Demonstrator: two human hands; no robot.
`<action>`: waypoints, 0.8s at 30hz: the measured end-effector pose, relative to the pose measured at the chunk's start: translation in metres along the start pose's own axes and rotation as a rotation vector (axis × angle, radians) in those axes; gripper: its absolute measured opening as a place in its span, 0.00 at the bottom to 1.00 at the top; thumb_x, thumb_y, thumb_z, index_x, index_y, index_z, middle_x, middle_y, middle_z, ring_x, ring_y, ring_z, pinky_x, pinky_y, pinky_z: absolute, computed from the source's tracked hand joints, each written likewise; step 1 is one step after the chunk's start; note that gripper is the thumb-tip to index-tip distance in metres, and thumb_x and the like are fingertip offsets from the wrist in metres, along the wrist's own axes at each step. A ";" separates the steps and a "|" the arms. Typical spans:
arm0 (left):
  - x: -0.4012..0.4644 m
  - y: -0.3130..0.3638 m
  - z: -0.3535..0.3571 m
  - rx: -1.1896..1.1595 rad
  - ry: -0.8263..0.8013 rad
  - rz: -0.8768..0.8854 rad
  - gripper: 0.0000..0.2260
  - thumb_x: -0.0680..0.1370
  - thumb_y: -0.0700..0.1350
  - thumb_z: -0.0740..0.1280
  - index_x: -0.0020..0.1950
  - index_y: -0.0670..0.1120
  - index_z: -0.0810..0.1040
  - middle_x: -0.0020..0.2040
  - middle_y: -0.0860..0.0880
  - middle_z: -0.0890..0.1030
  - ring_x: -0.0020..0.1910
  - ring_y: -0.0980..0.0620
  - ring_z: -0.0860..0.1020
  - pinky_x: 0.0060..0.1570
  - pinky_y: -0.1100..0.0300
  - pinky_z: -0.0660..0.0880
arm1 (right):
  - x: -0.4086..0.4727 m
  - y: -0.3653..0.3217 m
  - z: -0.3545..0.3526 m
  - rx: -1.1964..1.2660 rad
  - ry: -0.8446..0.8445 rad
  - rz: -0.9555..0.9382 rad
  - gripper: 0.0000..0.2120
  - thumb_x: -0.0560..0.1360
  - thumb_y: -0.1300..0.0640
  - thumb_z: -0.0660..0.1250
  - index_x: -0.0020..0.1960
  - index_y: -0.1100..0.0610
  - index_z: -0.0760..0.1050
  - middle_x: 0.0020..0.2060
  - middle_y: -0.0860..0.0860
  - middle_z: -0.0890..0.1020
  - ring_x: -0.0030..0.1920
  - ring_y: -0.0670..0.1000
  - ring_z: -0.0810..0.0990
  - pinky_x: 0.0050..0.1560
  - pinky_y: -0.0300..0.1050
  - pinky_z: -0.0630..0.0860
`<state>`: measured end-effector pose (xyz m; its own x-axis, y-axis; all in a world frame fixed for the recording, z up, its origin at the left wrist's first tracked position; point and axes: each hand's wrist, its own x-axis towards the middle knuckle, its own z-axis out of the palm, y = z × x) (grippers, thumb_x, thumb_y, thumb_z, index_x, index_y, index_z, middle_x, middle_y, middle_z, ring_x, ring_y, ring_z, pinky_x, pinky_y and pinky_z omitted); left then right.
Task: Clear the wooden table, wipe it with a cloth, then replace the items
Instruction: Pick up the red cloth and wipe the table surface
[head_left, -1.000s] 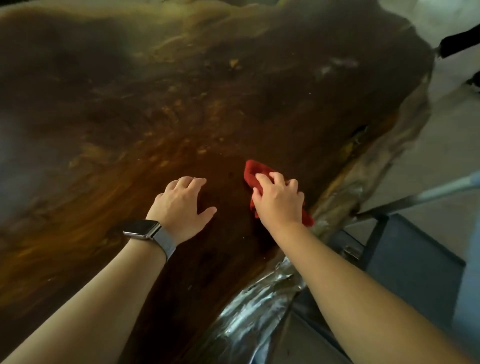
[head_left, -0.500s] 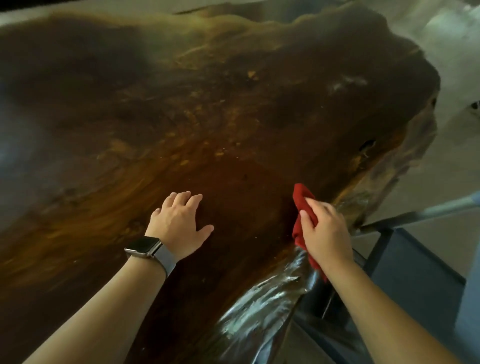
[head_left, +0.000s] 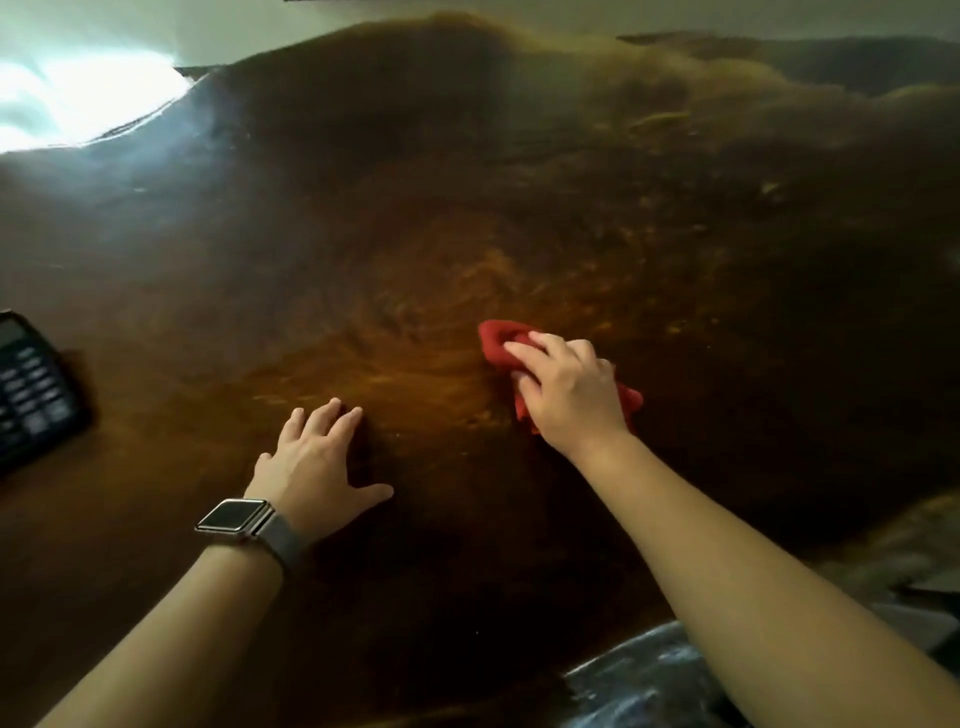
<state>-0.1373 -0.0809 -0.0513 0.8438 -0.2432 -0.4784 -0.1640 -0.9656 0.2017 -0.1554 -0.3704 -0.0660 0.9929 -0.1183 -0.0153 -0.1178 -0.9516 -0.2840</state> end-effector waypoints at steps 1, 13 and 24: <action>0.000 -0.004 0.001 -0.003 -0.016 0.008 0.46 0.66 0.68 0.71 0.78 0.59 0.53 0.80 0.54 0.50 0.79 0.44 0.47 0.69 0.35 0.63 | 0.002 -0.013 0.005 -0.019 -0.028 -0.043 0.18 0.80 0.49 0.64 0.70 0.43 0.74 0.68 0.50 0.77 0.64 0.59 0.74 0.59 0.63 0.72; 0.021 0.090 0.007 0.129 -0.037 0.215 0.52 0.60 0.74 0.69 0.78 0.62 0.48 0.81 0.54 0.46 0.79 0.44 0.42 0.68 0.31 0.59 | -0.074 0.061 -0.013 -0.153 -0.039 0.239 0.19 0.81 0.47 0.62 0.72 0.42 0.71 0.70 0.51 0.75 0.64 0.60 0.73 0.55 0.64 0.76; 0.030 0.151 0.014 0.189 -0.108 0.212 0.58 0.54 0.70 0.77 0.77 0.60 0.52 0.80 0.50 0.49 0.78 0.43 0.45 0.65 0.33 0.68 | -0.235 0.154 -0.038 -0.090 -0.016 0.568 0.20 0.78 0.52 0.69 0.69 0.49 0.77 0.66 0.54 0.77 0.58 0.61 0.75 0.50 0.56 0.80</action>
<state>-0.1437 -0.2351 -0.0478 0.7231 -0.4400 -0.5325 -0.4314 -0.8897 0.1494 -0.4077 -0.4997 -0.0695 0.7735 -0.6142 -0.1561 -0.6331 -0.7605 -0.1445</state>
